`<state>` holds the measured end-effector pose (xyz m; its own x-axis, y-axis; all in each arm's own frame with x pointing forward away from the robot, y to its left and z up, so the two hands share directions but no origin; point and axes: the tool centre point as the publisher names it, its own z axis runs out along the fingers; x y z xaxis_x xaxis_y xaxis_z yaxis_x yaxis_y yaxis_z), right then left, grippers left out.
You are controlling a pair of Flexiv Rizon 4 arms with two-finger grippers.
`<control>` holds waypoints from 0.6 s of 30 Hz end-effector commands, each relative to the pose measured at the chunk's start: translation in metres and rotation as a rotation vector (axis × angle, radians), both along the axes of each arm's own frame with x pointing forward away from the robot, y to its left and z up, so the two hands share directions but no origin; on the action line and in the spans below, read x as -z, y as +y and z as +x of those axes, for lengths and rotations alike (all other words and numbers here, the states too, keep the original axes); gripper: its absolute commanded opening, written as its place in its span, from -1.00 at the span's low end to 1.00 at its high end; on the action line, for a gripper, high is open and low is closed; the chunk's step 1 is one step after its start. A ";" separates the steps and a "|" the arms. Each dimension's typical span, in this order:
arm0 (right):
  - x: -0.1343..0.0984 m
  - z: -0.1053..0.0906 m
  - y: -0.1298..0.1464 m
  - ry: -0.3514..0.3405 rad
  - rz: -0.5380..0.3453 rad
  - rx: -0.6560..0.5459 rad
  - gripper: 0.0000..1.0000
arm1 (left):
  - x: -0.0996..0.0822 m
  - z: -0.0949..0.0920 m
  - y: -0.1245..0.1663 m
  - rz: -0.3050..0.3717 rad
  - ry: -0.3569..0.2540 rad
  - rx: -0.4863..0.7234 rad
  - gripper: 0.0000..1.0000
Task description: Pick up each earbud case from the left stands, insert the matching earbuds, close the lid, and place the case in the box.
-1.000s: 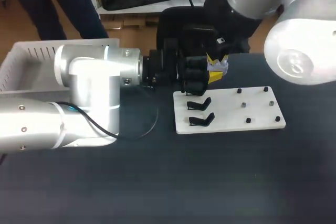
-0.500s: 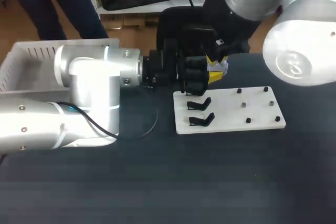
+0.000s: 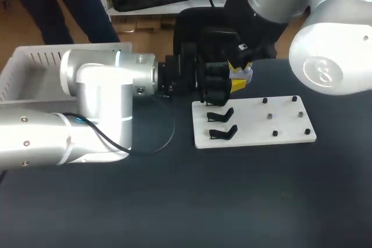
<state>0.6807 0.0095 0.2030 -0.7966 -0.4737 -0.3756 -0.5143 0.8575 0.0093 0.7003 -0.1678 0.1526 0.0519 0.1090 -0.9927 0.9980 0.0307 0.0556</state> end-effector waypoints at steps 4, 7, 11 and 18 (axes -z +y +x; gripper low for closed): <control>0.002 0.000 0.002 0.003 -0.011 0.000 -1.00 | 0.001 -0.001 0.000 -0.007 -0.005 -0.006 -1.00; 0.003 0.000 0.002 0.004 -0.018 -0.003 -1.00 | 0.001 -0.001 0.000 -0.007 -0.005 -0.006 -1.00; 0.004 0.000 0.002 0.003 -0.022 -0.004 -1.00 | 0.001 -0.001 0.000 -0.007 -0.005 -0.006 -1.00; 0.006 0.001 0.003 0.005 -0.033 -0.006 -1.00 | 0.001 -0.001 0.000 -0.007 -0.005 -0.006 -1.00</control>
